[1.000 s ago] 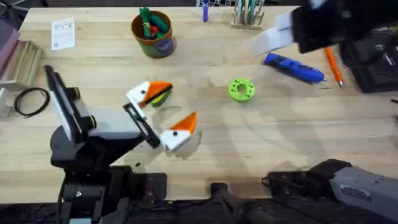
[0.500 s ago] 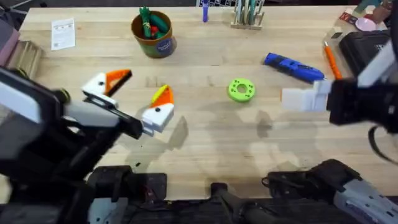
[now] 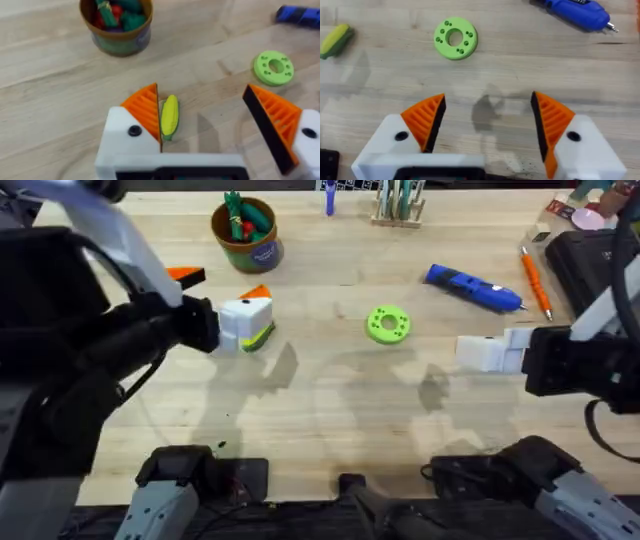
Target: Pick up the gripper from the table and insert it into the empty holder that is missing its gripper. Then pick up a screw, insert it into the mounting hole, and use the screwdriver to tighten it. Finally, clean up the table by picking up the vegetable and placing it into the bucket.
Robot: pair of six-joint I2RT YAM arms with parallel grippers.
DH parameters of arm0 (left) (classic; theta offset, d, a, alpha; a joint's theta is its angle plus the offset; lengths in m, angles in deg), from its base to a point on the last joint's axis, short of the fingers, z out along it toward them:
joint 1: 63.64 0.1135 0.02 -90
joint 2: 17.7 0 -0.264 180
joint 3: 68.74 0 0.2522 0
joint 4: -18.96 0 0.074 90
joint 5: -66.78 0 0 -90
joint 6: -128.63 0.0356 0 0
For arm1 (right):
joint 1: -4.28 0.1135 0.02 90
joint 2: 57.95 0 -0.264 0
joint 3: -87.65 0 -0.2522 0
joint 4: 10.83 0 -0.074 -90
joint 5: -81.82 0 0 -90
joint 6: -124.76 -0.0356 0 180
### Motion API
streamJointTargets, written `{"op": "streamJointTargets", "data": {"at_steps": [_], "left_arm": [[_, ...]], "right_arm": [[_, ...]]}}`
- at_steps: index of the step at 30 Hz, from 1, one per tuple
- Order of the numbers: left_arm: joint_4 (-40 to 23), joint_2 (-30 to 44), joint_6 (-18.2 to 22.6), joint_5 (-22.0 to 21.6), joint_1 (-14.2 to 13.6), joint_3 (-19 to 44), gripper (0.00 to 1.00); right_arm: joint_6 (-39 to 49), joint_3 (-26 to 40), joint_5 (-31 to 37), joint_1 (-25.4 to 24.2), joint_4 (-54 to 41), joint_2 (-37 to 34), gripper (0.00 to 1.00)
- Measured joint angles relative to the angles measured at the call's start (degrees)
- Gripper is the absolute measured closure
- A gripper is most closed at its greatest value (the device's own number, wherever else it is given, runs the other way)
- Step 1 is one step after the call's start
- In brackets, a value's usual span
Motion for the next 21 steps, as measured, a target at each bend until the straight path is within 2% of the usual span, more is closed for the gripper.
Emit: {"op": "streamJointTargets", "data": {"at_steps": [3,6,10,13,18,21], "left_arm": [[-1.18,2.3,1.28,-0.82,0.0,0.64,0.015],[-9.81,5.58,3.84,-4.08,-0.47,4.86,0.015],[-21.96,13.3,5.95,-11.59,-3.52,13.72,0.015],[-28.29,20.77,6.71,-15.66,-6.61,20.21,0.015],[-27.05,33.09,7.46,-19.36,-10.86,23.88,0.015],[-25.95,39.58,7.47,-20.38,-11.54,23.89,0.015]], "right_arm": [[0.0,0.0,0.5,0.0,0.0,0.0,0.009],[0.0,0.0,1.02,0.0,0.02,0.0,0.009],[0.0,0.0,1.33,0.0,0.0,0.0,0.01],[0.0,0.0,1.35,0.0,0.02,0.0,0.01],[0.0,0.0,1.49,0.0,0.0,0.0,0.01],[0.0,0.0,1.49,0.0,0.0,0.0,0.01]]}}
